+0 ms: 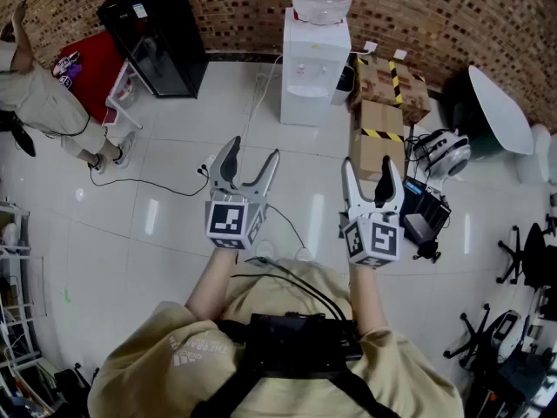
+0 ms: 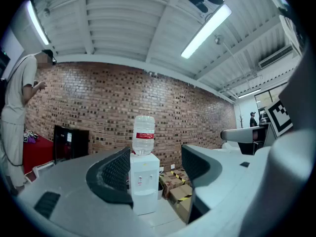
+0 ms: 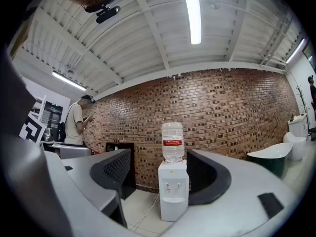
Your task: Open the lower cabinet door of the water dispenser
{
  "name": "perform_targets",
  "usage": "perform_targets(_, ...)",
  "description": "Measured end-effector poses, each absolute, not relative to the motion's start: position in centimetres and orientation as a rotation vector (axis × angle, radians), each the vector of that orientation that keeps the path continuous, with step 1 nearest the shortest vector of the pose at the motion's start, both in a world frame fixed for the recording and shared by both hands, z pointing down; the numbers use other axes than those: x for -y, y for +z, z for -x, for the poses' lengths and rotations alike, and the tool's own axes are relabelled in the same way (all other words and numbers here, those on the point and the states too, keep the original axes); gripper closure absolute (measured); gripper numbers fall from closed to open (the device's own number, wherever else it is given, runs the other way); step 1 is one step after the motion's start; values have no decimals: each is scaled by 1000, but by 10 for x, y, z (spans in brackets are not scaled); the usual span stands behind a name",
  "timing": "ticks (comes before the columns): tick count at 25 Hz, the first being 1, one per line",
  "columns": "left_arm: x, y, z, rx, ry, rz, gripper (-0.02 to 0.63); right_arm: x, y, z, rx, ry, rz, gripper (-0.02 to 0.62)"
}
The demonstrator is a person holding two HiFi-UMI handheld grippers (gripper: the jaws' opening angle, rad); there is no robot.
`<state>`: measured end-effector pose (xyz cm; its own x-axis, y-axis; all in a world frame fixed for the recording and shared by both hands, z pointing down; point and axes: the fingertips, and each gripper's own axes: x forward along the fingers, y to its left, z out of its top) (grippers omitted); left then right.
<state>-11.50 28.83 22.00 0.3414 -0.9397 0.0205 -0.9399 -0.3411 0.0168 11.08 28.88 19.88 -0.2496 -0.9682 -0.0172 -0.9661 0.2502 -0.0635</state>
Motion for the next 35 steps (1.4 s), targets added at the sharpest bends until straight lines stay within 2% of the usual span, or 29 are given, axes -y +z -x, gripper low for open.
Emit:
perform_targets(14,-298,231,158,1715,-54,-2591,290,-310,209,-54,-2427,-46,1925,216)
perform_targets(21,-291,244,162,1661,-40,-2587,290,-312,231,-46,-2439,-104,1974,216)
perform_targets(35,-183,265,142,1690,5,-2547,290,-186,257,-73,-2476,-145,1943,216)
